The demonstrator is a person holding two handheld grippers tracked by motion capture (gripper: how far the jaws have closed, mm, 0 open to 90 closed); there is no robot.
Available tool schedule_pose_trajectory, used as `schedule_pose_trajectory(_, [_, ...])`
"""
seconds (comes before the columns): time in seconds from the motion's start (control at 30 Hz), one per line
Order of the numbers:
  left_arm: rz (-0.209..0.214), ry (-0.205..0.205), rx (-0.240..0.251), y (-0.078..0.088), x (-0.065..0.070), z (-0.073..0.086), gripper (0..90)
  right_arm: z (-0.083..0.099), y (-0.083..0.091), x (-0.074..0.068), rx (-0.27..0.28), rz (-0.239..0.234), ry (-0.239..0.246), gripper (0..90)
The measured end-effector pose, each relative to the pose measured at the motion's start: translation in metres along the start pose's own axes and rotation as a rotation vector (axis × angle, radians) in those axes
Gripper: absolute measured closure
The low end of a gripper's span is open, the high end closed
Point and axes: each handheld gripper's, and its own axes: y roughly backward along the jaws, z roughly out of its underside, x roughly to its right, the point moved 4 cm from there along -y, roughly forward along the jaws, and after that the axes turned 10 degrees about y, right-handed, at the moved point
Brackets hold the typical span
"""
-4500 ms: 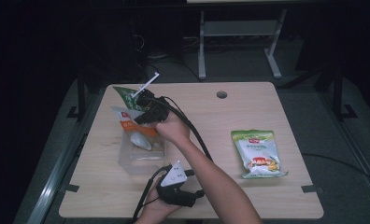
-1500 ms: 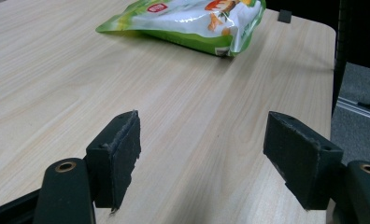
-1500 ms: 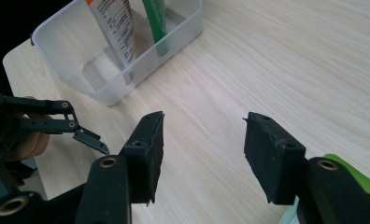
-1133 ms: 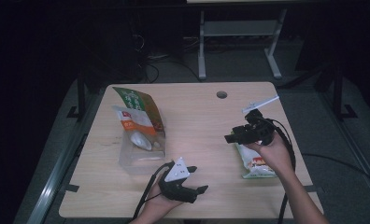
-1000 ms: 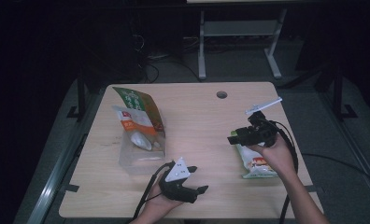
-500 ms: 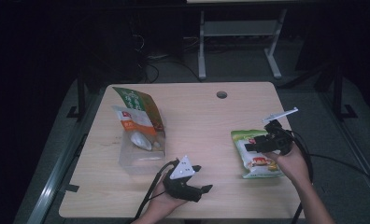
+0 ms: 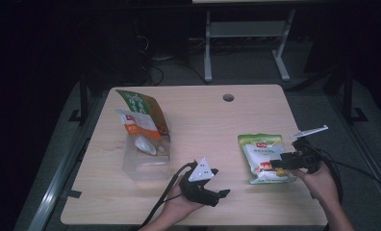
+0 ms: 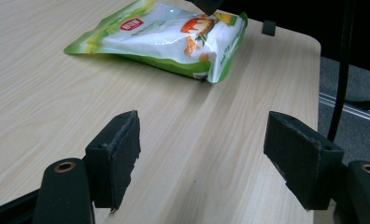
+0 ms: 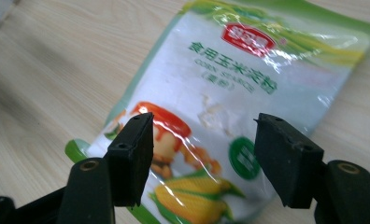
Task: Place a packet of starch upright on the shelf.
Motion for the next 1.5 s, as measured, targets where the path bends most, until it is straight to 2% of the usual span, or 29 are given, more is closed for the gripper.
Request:
schedule_pose_trajectory(0.17, [-0.001,-0.021,-0.011,-0.005,0.003,-0.005,26.6,0.013,0.004,0.005,-0.002,-0.004,-0.021,35.7])
schedule_pose_trajectory(0.3, [0.001,-0.027,-0.018,-0.010,0.006,-0.007,26.6,0.019,0.002,0.005,-0.019,-0.042,-0.026,36.4])
schedule_pose_trajectory(0.6, [-0.005,-0.037,-0.015,-0.011,0.007,-0.008,26.9,0.021,0.001,0.002,-0.003,-0.053,-0.034,38.1])
schedule_pose_trajectory(0.77, [-0.007,-0.036,-0.014,-0.011,0.006,-0.009,26.9,0.022,-0.001,-0.004,-0.012,-0.062,-0.029,38.3])
schedule_pose_trajectory(0.93, [-0.006,-0.034,-0.020,-0.013,0.005,-0.008,26.9,0.021,-0.004,-0.011,-0.021,-0.068,-0.017,39.4])
schedule_pose_trajectory(1.07, [-0.007,-0.032,-0.023,-0.014,0.005,-0.008,27.0,0.020,-0.006,-0.015,-0.032,-0.068,0.012,39.8])
schedule_pose_trajectory(1.1, [-0.007,-0.033,-0.025,-0.014,0.005,-0.008,27.0,0.019,-0.006,-0.016,-0.038,-0.071,0.000,39.9])
schedule_pose_trajectory(1.17, [-0.008,-0.032,-0.026,-0.013,0.005,-0.008,27.0,0.015,-0.006,-0.014,-0.027,-0.073,0.014,38.8])
schedule_pose_trajectory(1.23, [-0.009,-0.036,-0.029,-0.013,0.005,-0.008,27.0,0.010,-0.008,-0.014,-0.016,-0.080,0.009,36.6])
schedule_pose_trajectory(1.33, [-0.012,-0.038,-0.030,-0.012,0.005,-0.007,27.0,0.006,-0.013,-0.015,-0.055,-0.067,0.032,33.2])
schedule_pose_trajectory(1.5, [-0.017,-0.036,-0.026,-0.009,0.003,-0.008,27.0,0.004,-0.016,-0.017,-0.069,-0.067,0.055,35.4])
